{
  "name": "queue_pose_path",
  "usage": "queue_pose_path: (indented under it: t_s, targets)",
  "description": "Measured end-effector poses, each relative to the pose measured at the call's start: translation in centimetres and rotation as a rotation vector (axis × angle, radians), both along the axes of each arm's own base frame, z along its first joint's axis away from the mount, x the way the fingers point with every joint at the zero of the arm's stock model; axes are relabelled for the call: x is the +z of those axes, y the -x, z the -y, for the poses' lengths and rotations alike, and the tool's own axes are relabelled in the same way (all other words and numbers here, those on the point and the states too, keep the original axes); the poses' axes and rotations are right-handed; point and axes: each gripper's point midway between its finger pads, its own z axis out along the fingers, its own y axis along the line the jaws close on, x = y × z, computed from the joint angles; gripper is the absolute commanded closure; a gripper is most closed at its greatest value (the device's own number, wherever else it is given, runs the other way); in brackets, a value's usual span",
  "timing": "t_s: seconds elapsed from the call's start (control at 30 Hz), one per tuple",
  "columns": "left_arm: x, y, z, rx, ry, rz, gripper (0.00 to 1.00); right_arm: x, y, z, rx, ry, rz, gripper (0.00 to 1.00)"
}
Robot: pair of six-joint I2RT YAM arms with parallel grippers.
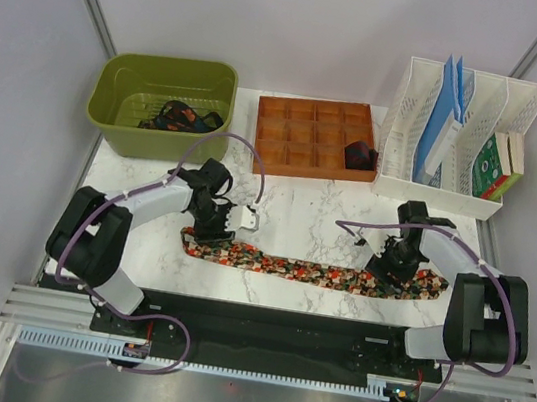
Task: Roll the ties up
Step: Flatten out the tie at the center of the board.
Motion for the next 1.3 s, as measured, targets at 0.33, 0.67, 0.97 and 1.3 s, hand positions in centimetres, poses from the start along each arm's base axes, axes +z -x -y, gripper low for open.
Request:
queue_pose_path:
  t_s: [0.33,0.67,0.97,1.3]
  targets:
    - [-0.8,-1.1,-1.2,-0.054,-0.064,0.076,0.93,-0.2,0.1,0.3,-0.001,0.016,-0.01,0.21]
    - [1.4,-1.4,-1.7,-0.079,-0.061,0.149,0.53,-0.2,-0.1,0.5,-0.005,0.03,-0.013,0.2]
    - [-0.1,-0.5,-3.1,-0.099,-0.141,0.095,0.5,-0.2,-0.2,0.6,-0.01,0.035,-0.016,0.19]
    - [0.2,0.4,-5.3,-0.09,-0.188,0.052,0.98,-0.2,-0.2,0.7,-0.016,0.038,-0.019,0.19]
